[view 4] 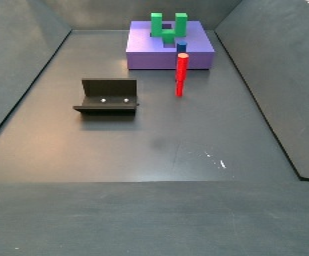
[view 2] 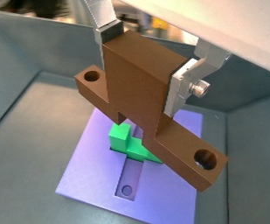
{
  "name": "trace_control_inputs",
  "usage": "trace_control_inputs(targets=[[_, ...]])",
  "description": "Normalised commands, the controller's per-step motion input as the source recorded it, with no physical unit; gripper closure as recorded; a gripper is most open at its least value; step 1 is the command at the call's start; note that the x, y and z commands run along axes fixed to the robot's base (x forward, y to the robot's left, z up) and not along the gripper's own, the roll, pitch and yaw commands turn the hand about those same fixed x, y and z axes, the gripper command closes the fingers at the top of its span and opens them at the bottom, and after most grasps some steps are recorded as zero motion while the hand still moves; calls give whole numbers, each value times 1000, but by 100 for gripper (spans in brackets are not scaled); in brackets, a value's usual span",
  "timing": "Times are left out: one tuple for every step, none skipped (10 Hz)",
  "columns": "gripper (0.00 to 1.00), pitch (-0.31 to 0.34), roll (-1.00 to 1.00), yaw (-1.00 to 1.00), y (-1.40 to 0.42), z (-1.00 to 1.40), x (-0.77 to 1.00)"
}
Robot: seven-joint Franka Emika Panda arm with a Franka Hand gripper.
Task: Pick up the brown object. Move up. Move to above the board. Insert the brown object.
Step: Insert the brown object.
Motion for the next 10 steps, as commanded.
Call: trace_control_inputs(targets=[[100,0,-44,-1000,0,-269,0],[100,0,-50,-1000,0,-254,0],[100,0,-57,-1000,0,-240,0],[100,0,-56,-1000,0,-243,0],[100,0,-73,-1000,0,-197,3],[100,3,-109,-937,0,-197,160],[100,0,-93,-1000,0,-217,83],[100,0,-101,-997,0,-203,89],[100,0,-151,-931,0,-63,151],[100,0,-143,-914,0,-91,186]])
